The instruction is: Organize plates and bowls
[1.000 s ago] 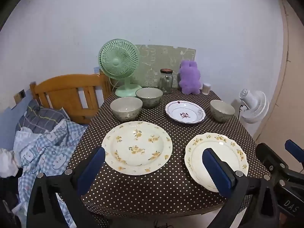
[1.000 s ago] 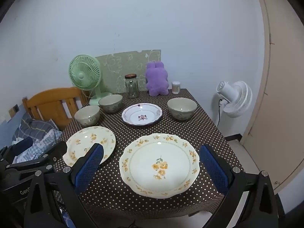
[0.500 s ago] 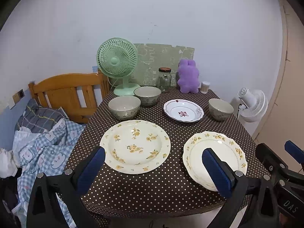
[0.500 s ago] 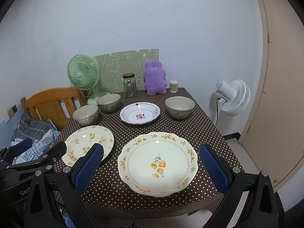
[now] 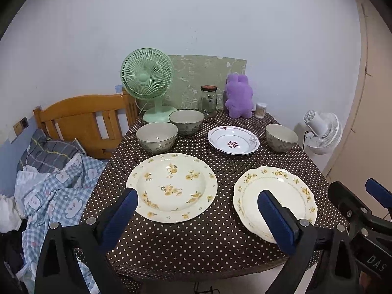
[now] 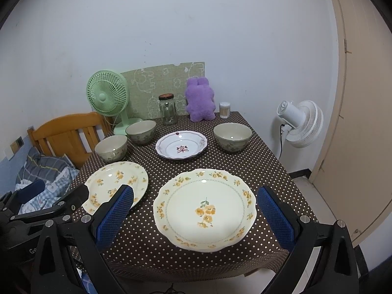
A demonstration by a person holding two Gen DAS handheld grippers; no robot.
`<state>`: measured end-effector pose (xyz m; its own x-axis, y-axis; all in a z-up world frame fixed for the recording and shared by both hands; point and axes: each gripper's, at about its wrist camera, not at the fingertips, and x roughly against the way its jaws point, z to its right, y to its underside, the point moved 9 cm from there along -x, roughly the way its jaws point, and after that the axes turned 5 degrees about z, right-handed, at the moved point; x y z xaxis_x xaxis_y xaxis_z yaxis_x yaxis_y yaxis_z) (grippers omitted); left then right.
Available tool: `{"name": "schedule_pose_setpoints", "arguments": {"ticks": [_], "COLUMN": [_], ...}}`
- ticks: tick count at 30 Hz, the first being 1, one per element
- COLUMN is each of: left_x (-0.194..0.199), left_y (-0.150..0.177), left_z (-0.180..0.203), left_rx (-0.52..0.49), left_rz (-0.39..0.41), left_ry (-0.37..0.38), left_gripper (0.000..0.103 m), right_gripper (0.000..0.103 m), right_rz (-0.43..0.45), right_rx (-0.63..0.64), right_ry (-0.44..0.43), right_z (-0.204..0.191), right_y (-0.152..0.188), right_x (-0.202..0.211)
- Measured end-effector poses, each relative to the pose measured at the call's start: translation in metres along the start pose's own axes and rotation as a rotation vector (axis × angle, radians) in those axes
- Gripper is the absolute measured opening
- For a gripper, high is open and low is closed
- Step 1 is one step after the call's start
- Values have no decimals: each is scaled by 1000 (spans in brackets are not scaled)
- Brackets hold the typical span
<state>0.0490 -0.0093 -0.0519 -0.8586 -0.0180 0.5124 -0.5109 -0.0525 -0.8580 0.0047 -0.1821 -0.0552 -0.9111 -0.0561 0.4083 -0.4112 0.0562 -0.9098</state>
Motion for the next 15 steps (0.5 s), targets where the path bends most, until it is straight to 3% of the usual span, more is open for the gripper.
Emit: {"name": "schedule_pose_setpoints", "arguments": {"ticks": [15], "left_x": [2], "left_y": [-2], "left_z": [2], "left_rx": [-17], "left_rz": [13], "left_ry": [-4], "left_gripper": [99], "right_gripper": [102], "right_rz": [-2], "right_rx": [-13], "right_ry": [14], "right_z": [3], "right_y": [1], "right_x": [3]}}
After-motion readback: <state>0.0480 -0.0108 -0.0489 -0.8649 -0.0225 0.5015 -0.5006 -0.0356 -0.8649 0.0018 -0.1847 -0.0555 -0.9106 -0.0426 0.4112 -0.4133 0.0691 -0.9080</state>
